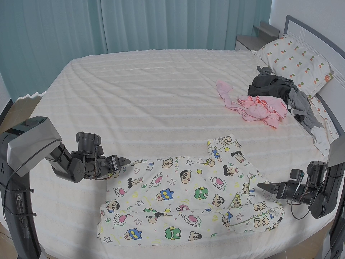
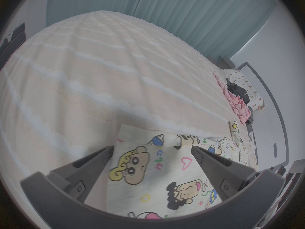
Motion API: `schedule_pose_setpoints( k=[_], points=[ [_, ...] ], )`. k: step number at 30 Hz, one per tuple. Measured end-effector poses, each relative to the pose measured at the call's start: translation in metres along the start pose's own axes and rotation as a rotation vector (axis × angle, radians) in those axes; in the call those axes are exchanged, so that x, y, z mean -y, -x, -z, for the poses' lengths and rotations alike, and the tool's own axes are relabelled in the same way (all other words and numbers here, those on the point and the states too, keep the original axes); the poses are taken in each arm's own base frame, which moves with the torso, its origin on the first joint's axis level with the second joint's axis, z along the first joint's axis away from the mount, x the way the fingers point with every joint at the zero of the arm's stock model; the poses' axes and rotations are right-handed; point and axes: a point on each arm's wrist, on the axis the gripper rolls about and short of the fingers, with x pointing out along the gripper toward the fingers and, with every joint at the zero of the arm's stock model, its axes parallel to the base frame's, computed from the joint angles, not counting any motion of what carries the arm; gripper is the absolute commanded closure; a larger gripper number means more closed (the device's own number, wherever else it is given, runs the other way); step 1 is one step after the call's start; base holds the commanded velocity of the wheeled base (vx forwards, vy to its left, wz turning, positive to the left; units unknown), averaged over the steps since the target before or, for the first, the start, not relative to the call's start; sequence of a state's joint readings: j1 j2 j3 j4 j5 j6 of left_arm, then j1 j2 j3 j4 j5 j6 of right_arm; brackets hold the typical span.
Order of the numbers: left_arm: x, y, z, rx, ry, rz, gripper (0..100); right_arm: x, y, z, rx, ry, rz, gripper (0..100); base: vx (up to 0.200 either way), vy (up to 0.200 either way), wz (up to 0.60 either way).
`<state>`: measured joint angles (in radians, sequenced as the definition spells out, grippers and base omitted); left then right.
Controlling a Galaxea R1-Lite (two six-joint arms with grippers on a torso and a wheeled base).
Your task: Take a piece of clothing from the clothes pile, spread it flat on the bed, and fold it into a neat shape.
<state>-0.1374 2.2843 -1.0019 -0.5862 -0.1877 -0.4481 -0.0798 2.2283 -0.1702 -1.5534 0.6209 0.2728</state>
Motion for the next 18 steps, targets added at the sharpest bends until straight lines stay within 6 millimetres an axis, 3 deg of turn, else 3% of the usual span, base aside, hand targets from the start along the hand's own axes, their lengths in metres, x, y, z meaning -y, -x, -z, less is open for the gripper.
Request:
schedule_pose_setpoints(
  k=[10, 18],
  points=[
    [0.004, -0.007, -0.002, 0.005, 0.02, 0.012, 100, 0.003, -0.008, -0.008, 0.031, -0.013, -0.005, 0, 0.0, 0.0, 0.0],
    [0.005, -0.005, -0.007, 0.046, 0.057, -0.007, 100, 0.016, -0.04, -0.034, 0.016, -0.041, 0.03, 0, 0.0, 0.0, 0.0]
  ],
)
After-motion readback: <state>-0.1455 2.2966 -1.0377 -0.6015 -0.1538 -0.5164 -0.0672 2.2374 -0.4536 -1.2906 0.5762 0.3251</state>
